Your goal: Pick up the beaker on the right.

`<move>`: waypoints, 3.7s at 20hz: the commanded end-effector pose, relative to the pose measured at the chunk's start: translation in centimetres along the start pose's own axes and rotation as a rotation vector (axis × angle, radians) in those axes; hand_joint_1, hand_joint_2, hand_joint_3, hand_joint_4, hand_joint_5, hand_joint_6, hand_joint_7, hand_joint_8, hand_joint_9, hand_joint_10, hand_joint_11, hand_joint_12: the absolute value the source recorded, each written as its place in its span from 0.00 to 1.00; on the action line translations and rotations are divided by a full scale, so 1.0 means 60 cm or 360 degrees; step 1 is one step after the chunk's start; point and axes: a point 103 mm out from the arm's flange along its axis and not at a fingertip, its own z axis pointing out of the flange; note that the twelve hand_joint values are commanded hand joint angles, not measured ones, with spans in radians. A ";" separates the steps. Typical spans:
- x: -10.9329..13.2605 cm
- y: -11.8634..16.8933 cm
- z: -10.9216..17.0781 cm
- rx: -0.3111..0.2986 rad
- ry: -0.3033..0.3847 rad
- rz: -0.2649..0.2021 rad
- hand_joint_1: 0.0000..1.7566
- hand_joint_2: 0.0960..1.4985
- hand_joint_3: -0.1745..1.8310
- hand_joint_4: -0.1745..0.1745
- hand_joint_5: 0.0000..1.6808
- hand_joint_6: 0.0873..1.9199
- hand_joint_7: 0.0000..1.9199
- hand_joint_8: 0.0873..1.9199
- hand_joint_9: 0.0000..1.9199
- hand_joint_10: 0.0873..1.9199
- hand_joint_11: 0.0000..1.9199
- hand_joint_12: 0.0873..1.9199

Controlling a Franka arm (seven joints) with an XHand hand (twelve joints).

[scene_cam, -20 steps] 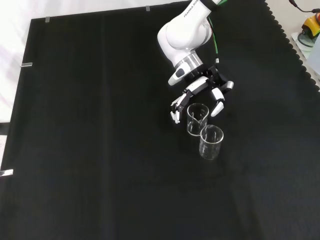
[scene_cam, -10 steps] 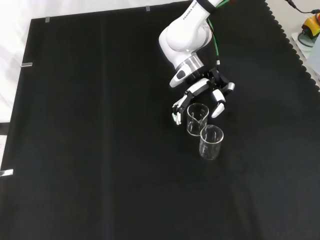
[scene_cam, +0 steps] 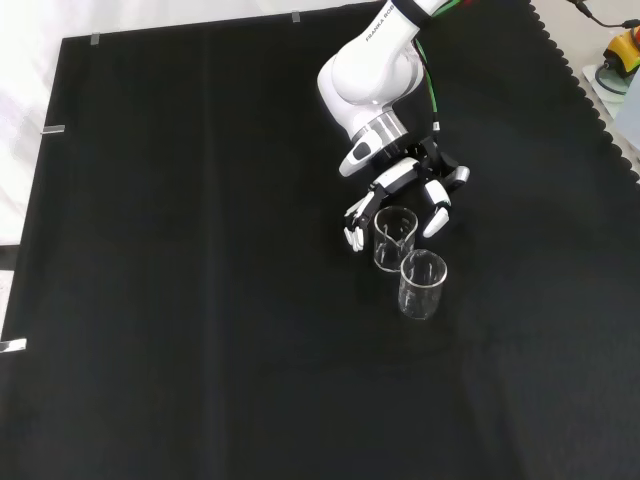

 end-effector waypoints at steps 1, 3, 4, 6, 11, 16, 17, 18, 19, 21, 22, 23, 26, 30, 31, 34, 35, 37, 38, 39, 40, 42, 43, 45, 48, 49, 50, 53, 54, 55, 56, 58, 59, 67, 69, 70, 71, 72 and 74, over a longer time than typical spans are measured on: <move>0.003 0.004 0.006 0.0002 -0.0012 0.0001 0.61 0.13 0.65 0.51 0.20 0.29 0.21 0.28 0.21 0.25 0.00 0.58; 0.004 0.006 0.009 0.0002 -0.0016 0.0001 0.61 0.13 0.65 0.51 0.20 0.29 0.21 0.28 0.21 0.25 0.00 0.58; 0.003 0.006 0.009 0.0003 -0.0016 0.0001 0.61 0.13 0.65 0.51 0.20 0.29 0.21 0.28 0.21 0.25 0.00 0.58; 0.003 0.008 0.012 0.0002 -0.0013 0.0003 0.61 0.13 0.65 0.51 0.20 0.29 0.21 0.28 0.21 0.25 0.00 0.58; 0.007 0.012 0.017 -0.0011 -0.0013 0.0004 0.61 0.14 0.65 0.51 0.21 0.29 0.21 0.28 0.21 0.25 0.00 0.58; 0.009 0.014 0.016 -0.0021 -0.0001 0.0004 0.61 0.15 0.64 0.53 0.22 0.38 0.23 0.28 0.23 0.25 0.00 0.60; 0.010 0.014 0.017 -0.0022 0.0003 0.0005 0.61 0.15 0.64 0.53 0.23 0.40 0.24 0.28 0.23 0.25 0.00 0.60; 0.010 0.014 0.017 -0.0023 0.0005 0.0004 0.61 0.15 0.64 0.53 0.23 0.42 0.24 0.28 0.23 0.25 0.00 0.60; 0.010 0.014 0.016 -0.0024 0.0007 0.0003 0.60 0.15 0.64 0.53 0.24 0.44 0.24 0.28 0.23 0.25 0.00 0.60; 0.010 0.014 0.012 -0.0027 0.0014 0.0002 0.60 0.16 0.64 0.54 0.25 0.47 0.25 0.28 0.24 0.25 0.00 0.61; 0.010 0.014 0.011 -0.0027 0.0016 0.0002 0.60 0.16 0.64 0.54 0.25 0.48 0.26 0.28 0.24 0.25 0.00 0.61; 0.009 0.014 0.010 -0.0028 0.0015 0.0003 0.60 0.16 0.64 0.54 0.26 0.48 0.26 0.28 0.25 0.25 0.00 0.61; 0.007 0.013 0.010 -0.0035 0.0019 0.0009 0.61 0.17 0.64 0.55 0.27 0.50 0.28 0.28 0.26 0.25 0.00 0.63; 0.006 0.012 0.011 -0.0073 0.0002 0.0035 0.65 0.20 0.64 0.56 0.31 0.54 0.31 0.29 0.29 0.25 0.01 0.65; 0.007 0.012 0.011 -0.0085 -0.0003 0.0040 0.67 0.22 0.64 0.57 0.33 0.55 0.33 0.29 0.31 0.25 0.02 0.66; 0.007 0.012 0.014 -0.0108 -0.0014 0.0059 0.71 0.25 0.64 0.59 0.38 0.57 0.37 0.31 0.36 0.24 0.07 0.65; 0.007 0.011 0.013 -0.0117 -0.0015 0.0064 0.72 0.26 0.64 0.60 0.40 0.57 0.39 0.32 0.37 0.24 0.09 0.64; 0.005 0.010 0.013 -0.0132 -0.0010 0.0073 0.74 0.28 0.63 0.60 0.44 0.57 0.41 0.34 0.40 0.24 0.13 0.63; 0.005 0.009 0.011 -0.0143 -0.0004 0.0078 0.75 0.29 0.63 0.59 0.45 0.57 0.42 0.35 0.40 0.24 0.15 0.62; 0.004 0.007 0.009 -0.0162 0.0003 0.0083 0.72 0.35 0.57 0.37 0.50 0.58 0.44 0.36 0.41 0.26 0.17 0.61; 0.004 0.007 0.008 -0.0184 0.0009 0.0087 0.71 0.46 0.44 0.20 0.53 0.57 0.47 0.42 0.42 0.28 0.20 0.60; 0.004 0.006 0.004 -0.0216 0.0019 0.0090 0.72 0.59 0.26 0.05 0.57 0.53 0.51 0.48 0.45 0.32 0.28 0.56; 0.004 0.006 0.003 -0.0228 0.0022 0.0090 0.72 0.62 0.22 0.02 0.59 0.51 0.53 0.47 0.47 0.33 0.31 0.54; 0.004 0.006 0.000 -0.0242 0.0028 0.0089 0.77 0.60 0.21 0.04 0.65 0.48 0.62 0.35 0.48 0.40 0.36 0.51; 0.005 0.006 -0.003 -0.0263 0.0036 0.0082 0.80 0.51 0.28 0.01 0.72 0.41 0.72 0.22 0.52 0.39 0.40 0.48; 0.005 0.006 -0.004 -0.0268 0.0042 0.0078 0.80 0.50 0.30 0.01 0.73 0.40 0.73 0.20 0.52 0.39 0.40 0.48; 0.006 0.006 -0.006 -0.0270 0.0049 0.0073 0.80 0.49 0.30 0.00 0.73 0.40 0.73 0.19 0.53 0.39 0.41 0.48; 0.008 0.005 -0.012 -0.0273 0.0056 0.0056 0.80 0.48 0.32 0.00 0.74 0.39 0.74 0.18 0.53 0.38 0.41 0.47; 0.010 0.005 -0.014 -0.0276 0.0056 0.0050 0.80 0.47 0.32 0.00 0.74 0.38 0.74 0.18 0.54 0.38 0.42 0.47; 0.011 0.005 -0.016 -0.0281 0.0052 0.0042 0.80 0.47 0.32 0.00 0.74 0.38 0.74 0.17 0.54 0.38 0.42 0.47; 0.013 0.005 -0.017 -0.0286 0.0046 0.0036 0.80 0.47 0.32 0.00 0.74 0.38 0.74 0.17 0.54 0.38 0.42 0.47; 0.014 0.007 -0.019 -0.0295 0.0032 0.0029 0.80 0.47 0.33 0.00 0.74 0.38 0.75 0.17 0.54 0.38 0.42 0.47; 0.015 0.006 -0.021 -0.0291 0.0024 0.0027 0.80 0.47 0.33 0.00 0.74 0.39 0.75 0.17 0.54 0.38 0.42 0.47; 0.018 0.010 -0.027 -0.0224 -0.0093 0.0019 0.79 0.66 0.11 0.00 0.62 0.44 0.65 0.37 0.49 0.46 0.41 0.46; 0.020 0.012 -0.025 -0.0209 -0.0110 0.0021 0.79 0.66 0.11 0.00 0.62 0.44 0.65 0.37 0.49 0.46 0.41 0.46; 0.020 0.013 -0.024 -0.0201 -0.0119 0.0020 0.79 0.66 0.12 0.00 0.62 0.44 0.65 0.38 0.50 0.46 0.41 0.46; 0.021 0.014 -0.021 -0.0190 -0.0128 0.0019 0.80 0.64 0.15 0.00 0.63 0.44 0.65 0.38 0.50 0.46 0.41 0.45; 0.021 0.013 -0.022 -0.0180 -0.0133 0.0016 0.80 0.60 0.20 0.00 0.63 0.45 0.65 0.38 0.50 0.46 0.41 0.45; 0.022 0.013 -0.022 -0.0159 -0.0150 0.0007 0.80 0.55 0.27 0.00 0.63 0.46 0.65 0.40 0.50 0.48 0.42 0.44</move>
